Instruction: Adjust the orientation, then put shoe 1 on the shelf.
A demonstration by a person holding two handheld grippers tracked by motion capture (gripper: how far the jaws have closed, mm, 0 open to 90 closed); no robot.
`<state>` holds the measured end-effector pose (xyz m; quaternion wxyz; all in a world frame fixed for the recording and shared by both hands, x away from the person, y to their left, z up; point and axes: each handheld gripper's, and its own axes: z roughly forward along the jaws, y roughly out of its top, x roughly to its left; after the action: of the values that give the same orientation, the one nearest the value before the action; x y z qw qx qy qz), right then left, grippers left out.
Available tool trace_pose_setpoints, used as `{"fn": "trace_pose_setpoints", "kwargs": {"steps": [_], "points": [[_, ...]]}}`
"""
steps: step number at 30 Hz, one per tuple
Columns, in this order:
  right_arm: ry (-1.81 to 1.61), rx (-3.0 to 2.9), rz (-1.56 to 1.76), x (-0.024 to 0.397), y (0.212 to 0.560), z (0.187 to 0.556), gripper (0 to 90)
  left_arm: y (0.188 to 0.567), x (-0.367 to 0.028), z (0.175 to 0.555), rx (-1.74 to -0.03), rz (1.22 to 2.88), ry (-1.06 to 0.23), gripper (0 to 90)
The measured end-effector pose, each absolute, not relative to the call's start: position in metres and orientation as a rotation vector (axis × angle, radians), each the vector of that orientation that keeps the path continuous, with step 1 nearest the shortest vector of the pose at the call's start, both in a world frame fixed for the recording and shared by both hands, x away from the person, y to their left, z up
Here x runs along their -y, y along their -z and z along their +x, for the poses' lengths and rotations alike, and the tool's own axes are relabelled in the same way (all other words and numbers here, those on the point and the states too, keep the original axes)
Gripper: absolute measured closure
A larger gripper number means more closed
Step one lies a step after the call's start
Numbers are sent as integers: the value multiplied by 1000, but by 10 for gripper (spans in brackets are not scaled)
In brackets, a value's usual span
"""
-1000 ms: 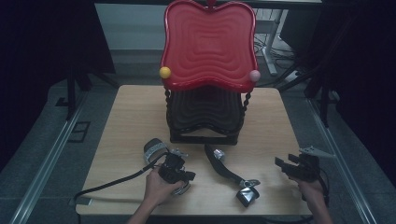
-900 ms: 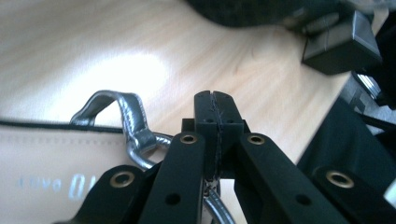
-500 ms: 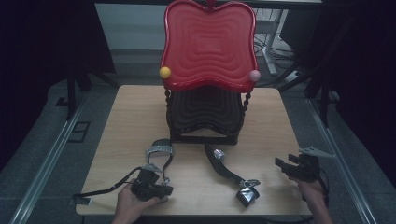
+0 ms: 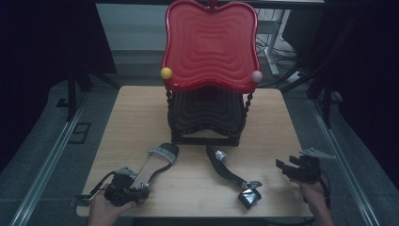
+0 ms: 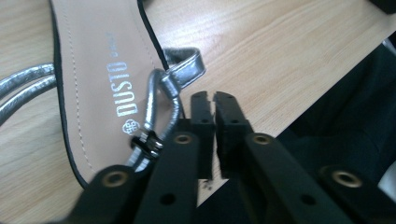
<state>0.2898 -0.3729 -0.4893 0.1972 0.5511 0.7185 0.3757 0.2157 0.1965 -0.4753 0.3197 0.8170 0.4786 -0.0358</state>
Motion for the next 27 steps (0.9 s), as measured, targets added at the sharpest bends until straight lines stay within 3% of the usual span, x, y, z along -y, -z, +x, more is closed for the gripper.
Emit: {"fn": "trace_pose_setpoints", "kwargs": {"steps": [6,9,15,22,25,27], "points": [[-1069,-2020,1536,370,488,290,343,443,-191,224,-1217,2041,-48,569],[-1076,-2025,1534,369,487,290,345,439,-188,245,-1241,1986,-66,495],[-1100,-2037,1519,370,483,288,368,446,-181,272,-1265,1989,-86,426],[-1092,-2145,1419,361,475,286,416,450,-184,276,-1288,1993,-140,371],[-1119,-2186,1387,356,470,286,505,449,-185,275,-1281,1993,-145,359],[-1137,-2270,1362,349,467,287,610,449,-185,277,-1285,1992,-147,356]]}}
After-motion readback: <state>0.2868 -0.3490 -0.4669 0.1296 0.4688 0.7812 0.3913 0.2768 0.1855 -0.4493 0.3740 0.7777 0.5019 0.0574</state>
